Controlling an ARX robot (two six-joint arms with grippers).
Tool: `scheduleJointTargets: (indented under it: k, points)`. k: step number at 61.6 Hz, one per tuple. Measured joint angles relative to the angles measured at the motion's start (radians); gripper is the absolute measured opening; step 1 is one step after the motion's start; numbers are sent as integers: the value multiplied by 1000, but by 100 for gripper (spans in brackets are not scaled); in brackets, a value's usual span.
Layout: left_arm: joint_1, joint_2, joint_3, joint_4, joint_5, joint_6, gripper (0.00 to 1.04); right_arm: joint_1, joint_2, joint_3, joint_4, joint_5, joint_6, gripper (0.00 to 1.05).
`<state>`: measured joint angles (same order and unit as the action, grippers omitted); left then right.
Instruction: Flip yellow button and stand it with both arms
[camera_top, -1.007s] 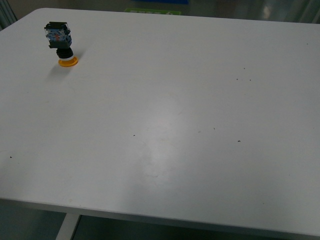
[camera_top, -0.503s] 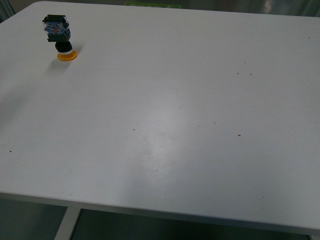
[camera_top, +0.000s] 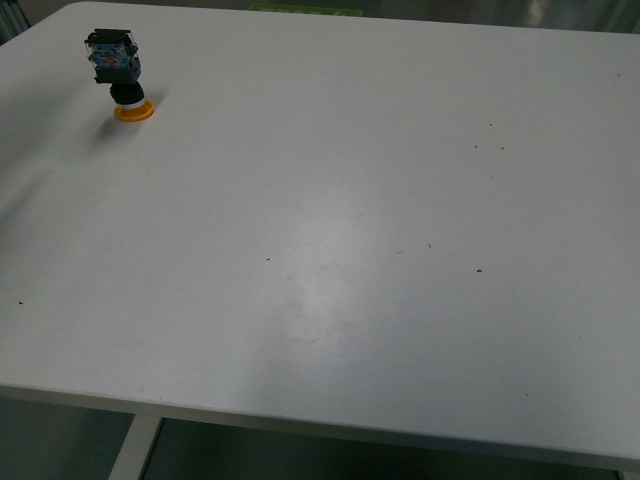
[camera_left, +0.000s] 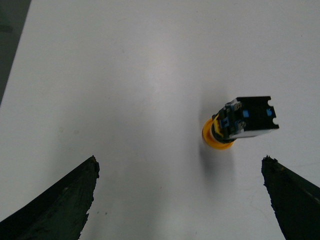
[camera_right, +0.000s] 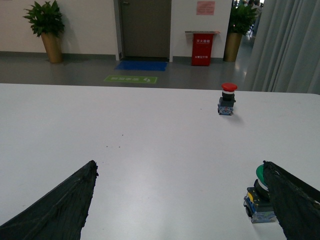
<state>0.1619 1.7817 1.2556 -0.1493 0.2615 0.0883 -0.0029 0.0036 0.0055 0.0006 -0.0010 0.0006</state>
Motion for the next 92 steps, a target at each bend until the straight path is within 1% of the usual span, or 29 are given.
scheduleJointTargets:
  k: [7, 17, 35, 73, 92]
  points:
    - [-42, 74, 97, -42, 2, -19, 98, 0, 0, 0, 0, 0, 0, 97]
    - [-79, 127, 154, -68, 3, -52, 98, 0, 0, 0, 0, 0, 0, 97]
    - [-131, 192, 243, -128, -55, -72, 98, 0, 0, 0, 0, 0, 0, 97]
    - [-185, 262, 317, -187, -83, -90, 98, 0, 0, 0, 0, 0, 0, 97]
    - [-188, 270, 321, -203, -97, -91, 98, 0, 0, 0, 0, 0, 0, 97]
